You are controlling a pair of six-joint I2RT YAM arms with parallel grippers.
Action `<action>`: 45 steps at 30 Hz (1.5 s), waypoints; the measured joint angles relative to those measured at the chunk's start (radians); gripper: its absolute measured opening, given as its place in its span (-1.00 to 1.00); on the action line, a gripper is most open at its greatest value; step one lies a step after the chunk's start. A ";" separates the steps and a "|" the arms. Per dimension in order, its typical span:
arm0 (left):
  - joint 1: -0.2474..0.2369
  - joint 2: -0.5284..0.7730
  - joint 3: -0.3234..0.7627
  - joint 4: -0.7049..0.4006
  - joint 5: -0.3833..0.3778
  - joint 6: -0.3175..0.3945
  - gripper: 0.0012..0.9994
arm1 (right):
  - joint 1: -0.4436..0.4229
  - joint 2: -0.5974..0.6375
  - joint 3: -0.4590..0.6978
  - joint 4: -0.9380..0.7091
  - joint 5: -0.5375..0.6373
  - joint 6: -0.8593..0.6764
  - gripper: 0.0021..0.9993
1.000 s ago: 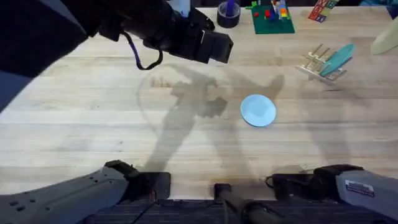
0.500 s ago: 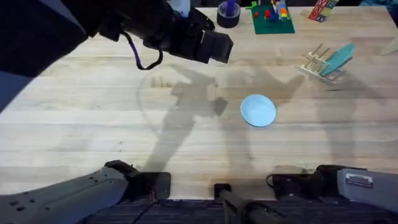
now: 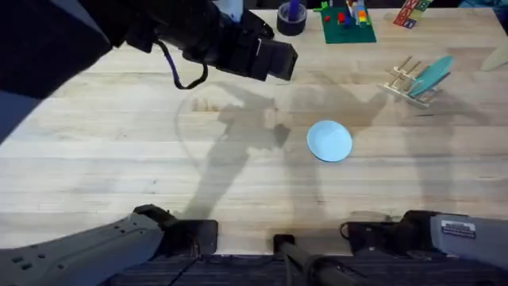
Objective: Pick up the plates from the table one by one and place each into a slot on the dish rack.
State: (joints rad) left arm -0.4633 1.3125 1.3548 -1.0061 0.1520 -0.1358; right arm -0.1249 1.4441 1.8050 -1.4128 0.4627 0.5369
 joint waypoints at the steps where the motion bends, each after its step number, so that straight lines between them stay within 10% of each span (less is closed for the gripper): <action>1: 0.000 0.000 0.000 0.000 0.000 0.000 0.99 | 0.000 0.000 0.000 0.000 0.000 -0.002 -0.95; 45: 0.000 0.000 0.000 0.000 0.000 0.000 0.99 | 0.000 0.342 0.001 0.158 -0.079 -0.048 -0.95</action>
State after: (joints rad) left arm -0.4633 1.3125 1.3548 -1.0061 0.1520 -0.1356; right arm -0.1249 1.7861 1.8057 -1.2545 0.3834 0.4892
